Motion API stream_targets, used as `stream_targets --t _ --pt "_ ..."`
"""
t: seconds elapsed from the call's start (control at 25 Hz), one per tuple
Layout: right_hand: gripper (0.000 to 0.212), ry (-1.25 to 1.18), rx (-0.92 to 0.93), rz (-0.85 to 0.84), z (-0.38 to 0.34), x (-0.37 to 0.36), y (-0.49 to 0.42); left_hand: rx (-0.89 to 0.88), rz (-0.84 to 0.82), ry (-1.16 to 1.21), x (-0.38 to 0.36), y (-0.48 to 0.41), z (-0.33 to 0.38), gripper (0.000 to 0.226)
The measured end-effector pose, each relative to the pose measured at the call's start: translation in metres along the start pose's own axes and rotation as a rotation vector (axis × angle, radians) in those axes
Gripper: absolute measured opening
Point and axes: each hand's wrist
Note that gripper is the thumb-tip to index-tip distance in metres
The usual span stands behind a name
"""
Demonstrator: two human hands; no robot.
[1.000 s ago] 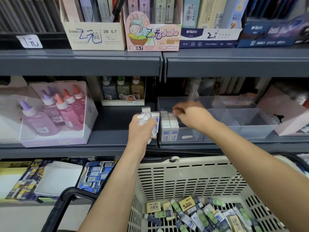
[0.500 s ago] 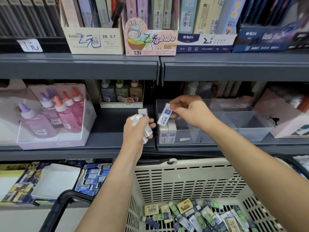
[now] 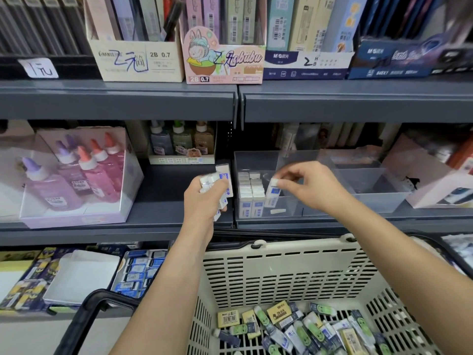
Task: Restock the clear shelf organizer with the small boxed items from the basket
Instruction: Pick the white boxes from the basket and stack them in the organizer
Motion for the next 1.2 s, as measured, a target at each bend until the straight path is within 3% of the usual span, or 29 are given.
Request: stream_targets --t 0.2,0.36,0.52,1.04,1.2 --pt "0.014 0.104 0.013 -0.084 0.0 -0.012 0.004 -0.001 -0.017 -0.013 -0.002 0.004 0.0 0.011" --pt "0.019 0.231 -0.011 0.119 0.002 0.005 -0.009 0.003 -0.001 -0.009 -0.002 0.003 0.001 0.01" --pt "0.02 0.14 -0.034 0.29 -0.003 0.003 -0.032 0.004 -0.002 -0.031 -0.003 0.003 0.0 0.01" --pt "0.023 0.093 -0.023 0.252 -0.009 -0.023 -0.05 0.013 0.0 -0.033 -0.002 -0.001 -0.002 0.009" --pt "0.019 0.093 -0.057 0.123 -0.006 -0.037 -0.048 0.01 -0.006 -0.031 -0.002 -0.001 -0.003 0.009"
Point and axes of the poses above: each hand's wrist, its own y-axis away from the middle knuckle, its own x-axis out of the back of the hand, z = x × y, and after that the axes turned 13 degrees about x, right-handed
